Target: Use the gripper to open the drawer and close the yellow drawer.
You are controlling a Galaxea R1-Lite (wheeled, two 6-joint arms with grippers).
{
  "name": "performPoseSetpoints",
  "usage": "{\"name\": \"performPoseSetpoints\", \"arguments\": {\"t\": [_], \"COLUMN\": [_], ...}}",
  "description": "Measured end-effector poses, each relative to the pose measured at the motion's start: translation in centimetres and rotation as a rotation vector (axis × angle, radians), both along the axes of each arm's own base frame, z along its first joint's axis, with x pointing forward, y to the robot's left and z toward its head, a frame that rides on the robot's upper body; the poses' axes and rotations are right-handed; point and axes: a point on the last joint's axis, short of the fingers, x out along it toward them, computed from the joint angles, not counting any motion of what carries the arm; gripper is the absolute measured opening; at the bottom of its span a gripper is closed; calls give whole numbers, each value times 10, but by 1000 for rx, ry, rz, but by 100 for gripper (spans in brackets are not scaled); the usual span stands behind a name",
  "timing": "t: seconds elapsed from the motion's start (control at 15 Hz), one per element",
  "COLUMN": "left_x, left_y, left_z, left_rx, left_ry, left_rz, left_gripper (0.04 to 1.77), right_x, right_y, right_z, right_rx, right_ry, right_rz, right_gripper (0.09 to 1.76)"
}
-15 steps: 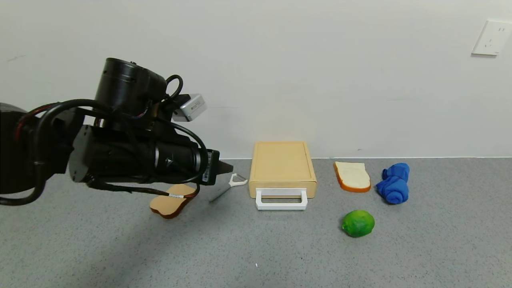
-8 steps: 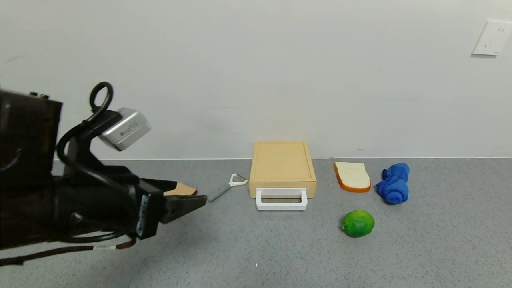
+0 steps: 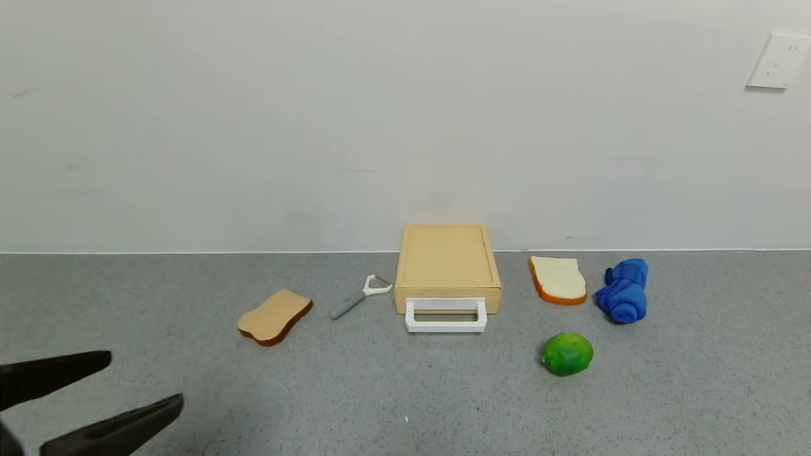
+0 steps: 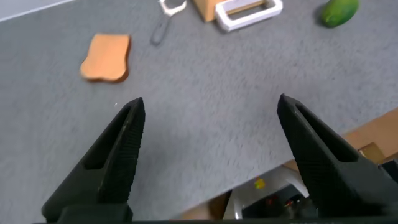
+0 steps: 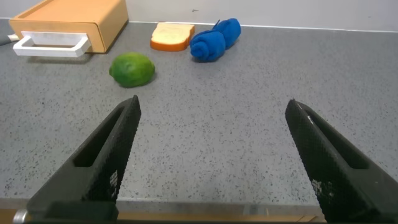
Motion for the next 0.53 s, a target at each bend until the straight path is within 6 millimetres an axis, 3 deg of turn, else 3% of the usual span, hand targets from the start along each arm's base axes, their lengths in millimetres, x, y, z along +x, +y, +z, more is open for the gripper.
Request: {"name": "performPoseSetpoints", "arguments": {"t": [0.27,0.53], "left_x": [-51,-96], "left_y": [30,42], "left_z": [-1,-5], "left_rx": [-19,-40], "left_ry": [-84,-185], "left_rz": [161,381], "left_gripper": [162,166], "right_x": [0,0], "right_y": [0,0], "right_z": [0,0], "right_rx": [0,0], "right_ry": [0,0], "right_rz": [-1,0], "right_gripper": [171,171]}}
